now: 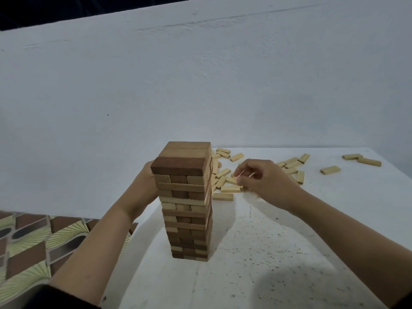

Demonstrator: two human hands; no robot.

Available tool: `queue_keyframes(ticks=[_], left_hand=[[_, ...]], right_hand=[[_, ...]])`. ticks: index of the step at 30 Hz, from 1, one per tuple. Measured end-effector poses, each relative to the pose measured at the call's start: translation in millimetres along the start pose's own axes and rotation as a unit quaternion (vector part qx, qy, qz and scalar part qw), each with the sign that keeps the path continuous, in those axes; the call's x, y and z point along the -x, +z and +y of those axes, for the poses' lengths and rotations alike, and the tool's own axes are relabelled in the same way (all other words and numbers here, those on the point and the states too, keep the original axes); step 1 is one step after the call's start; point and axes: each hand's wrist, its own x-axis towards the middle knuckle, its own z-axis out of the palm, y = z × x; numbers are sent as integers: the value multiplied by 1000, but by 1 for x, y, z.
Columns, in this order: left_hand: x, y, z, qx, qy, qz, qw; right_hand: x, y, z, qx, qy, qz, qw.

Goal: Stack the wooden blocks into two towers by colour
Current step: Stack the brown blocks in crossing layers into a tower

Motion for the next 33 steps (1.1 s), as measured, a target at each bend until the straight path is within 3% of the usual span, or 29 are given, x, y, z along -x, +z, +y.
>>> queue_keyframes(ticks=[5, 8, 12, 33], left_hand=[[21, -4, -6, -49, 8, -113, 992], [37, -22, -22, -81, -6, -190, 978], [46, -42, -45, -121, -5, -281, 952], [55, -23, -60, -73, 47, -194, 977]], right_hand=[[26, 12, -8, -36, 5, -108, 993], [43, 23, -9, 20, 5, -182, 983], [59, 40, -9, 74, 6, -188, 979], [65, 76, -17, 73, 6, -107, 991]])
